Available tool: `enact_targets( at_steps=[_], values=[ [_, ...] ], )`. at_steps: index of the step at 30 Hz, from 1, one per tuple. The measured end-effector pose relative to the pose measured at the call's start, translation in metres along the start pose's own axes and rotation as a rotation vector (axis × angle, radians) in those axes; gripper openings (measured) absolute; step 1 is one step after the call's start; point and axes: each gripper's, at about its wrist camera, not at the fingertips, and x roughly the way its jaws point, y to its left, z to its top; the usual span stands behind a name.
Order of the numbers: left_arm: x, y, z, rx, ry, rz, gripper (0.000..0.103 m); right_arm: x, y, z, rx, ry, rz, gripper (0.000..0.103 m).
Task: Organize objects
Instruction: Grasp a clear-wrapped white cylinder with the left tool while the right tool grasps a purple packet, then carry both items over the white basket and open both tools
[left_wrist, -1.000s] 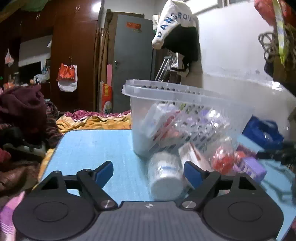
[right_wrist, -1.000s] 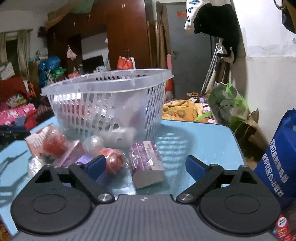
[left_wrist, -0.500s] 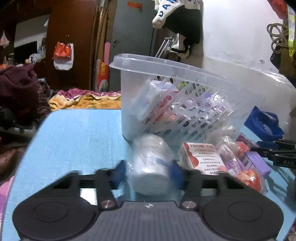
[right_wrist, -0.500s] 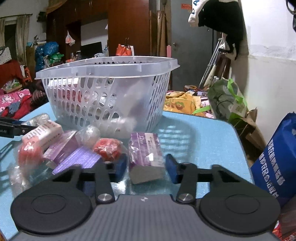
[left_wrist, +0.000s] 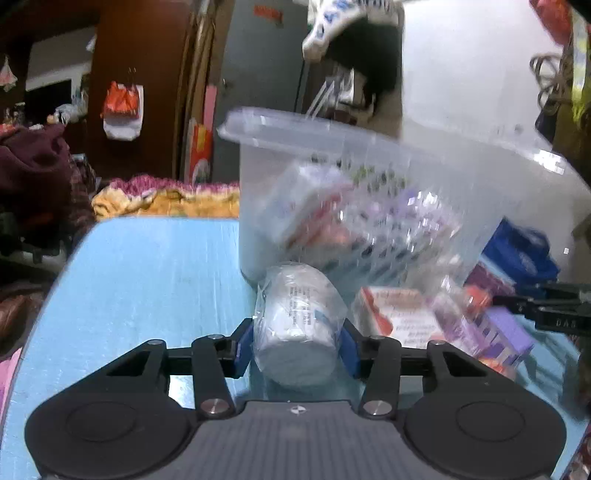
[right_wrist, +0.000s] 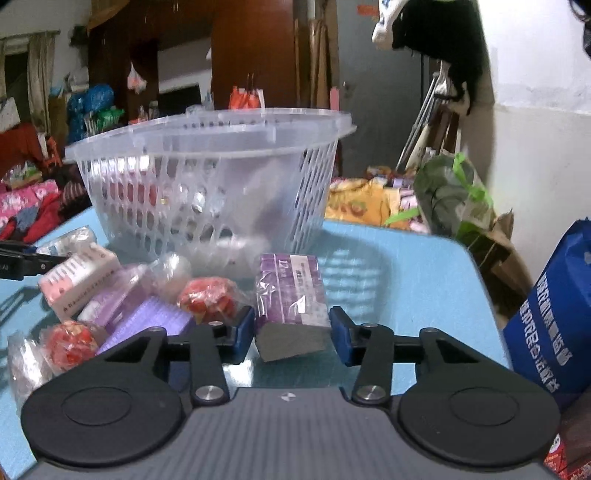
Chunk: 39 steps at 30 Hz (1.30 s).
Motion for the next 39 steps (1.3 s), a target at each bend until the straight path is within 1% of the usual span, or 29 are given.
enact_targets(
  at_steps=[3,6,8,10,11,15,19,20,22,25,26,28,30,31,33,34,35,36,37,39],
  values=[
    [-0.02,-0.001,-0.004,0.013,-0.117,-0.009,0.051,-0.01,-0.002,-0.001,0.022,-0.063,-0.027,0.048],
    [-0.034,-0.002,-0.008,0.019,-0.207,-0.009,0.051,-0.016,-0.006,-0.002,0.05,-0.104,-0.044,0.048],
    [-0.04,-0.002,-0.009,0.015,-0.245,-0.017,0.051,-0.018,-0.008,-0.002,0.068,-0.12,-0.048,0.048],
    [-0.042,-0.002,-0.009,0.015,-0.261,-0.023,0.051,-0.019,-0.008,-0.001,0.071,-0.129,-0.055,0.048],
    [-0.041,-0.004,-0.009,0.02,-0.264,-0.027,0.051,-0.02,-0.008,-0.001,0.07,-0.135,-0.057,0.048],
    [-0.049,-0.008,-0.01,0.05,-0.325,-0.021,0.051,-0.025,-0.007,-0.003,0.07,-0.178,-0.057,0.048],
    [-0.057,-0.014,-0.014,0.085,-0.388,-0.021,0.051,-0.039,-0.006,-0.008,0.069,-0.264,-0.04,0.048],
    [-0.059,-0.015,-0.015,0.085,-0.401,-0.021,0.051,-0.043,-0.005,-0.009,0.067,-0.286,-0.038,0.048],
    [-0.066,-0.014,-0.016,0.073,-0.45,-0.025,0.051,-0.051,-0.004,-0.011,0.062,-0.342,-0.028,0.048],
    [-0.076,-0.021,-0.003,0.08,-0.487,-0.042,0.051,-0.066,-0.001,0.001,0.07,-0.389,0.032,0.048],
    [-0.079,-0.025,0.006,0.084,-0.494,-0.053,0.051,-0.074,0.003,0.008,0.054,-0.409,0.036,0.048],
    [-0.083,-0.034,0.03,0.098,-0.493,-0.08,0.051,-0.086,0.016,0.029,-0.005,-0.438,0.025,0.048],
    [-0.079,-0.043,0.062,0.11,-0.477,-0.104,0.051,-0.085,0.026,0.055,-0.047,-0.433,0.045,0.048],
    [-0.073,-0.047,0.074,0.105,-0.461,-0.116,0.051,-0.079,0.029,0.071,-0.05,-0.408,0.055,0.048],
    [-0.051,-0.052,0.104,0.083,-0.385,-0.148,0.051,-0.055,0.033,0.102,-0.058,-0.335,0.06,0.048],
    [-0.036,-0.053,0.116,0.065,-0.345,-0.138,0.051,-0.037,0.033,0.116,-0.049,-0.274,0.064,0.048],
    [-0.023,-0.053,0.122,0.043,-0.305,-0.122,0.051,-0.023,0.032,0.125,-0.037,-0.227,0.069,0.048],
    [-0.011,-0.053,0.127,0.023,-0.274,-0.109,0.051,-0.011,0.033,0.131,-0.026,-0.198,0.071,0.048],
    [-0.004,-0.052,0.129,0.01,-0.259,-0.104,0.051,-0.003,0.034,0.133,-0.027,-0.19,0.067,0.048],
    [0.005,-0.048,0.129,-0.012,-0.249,-0.12,0.051,0.007,0.037,0.133,-0.035,-0.178,0.058,0.048]
  ],
)
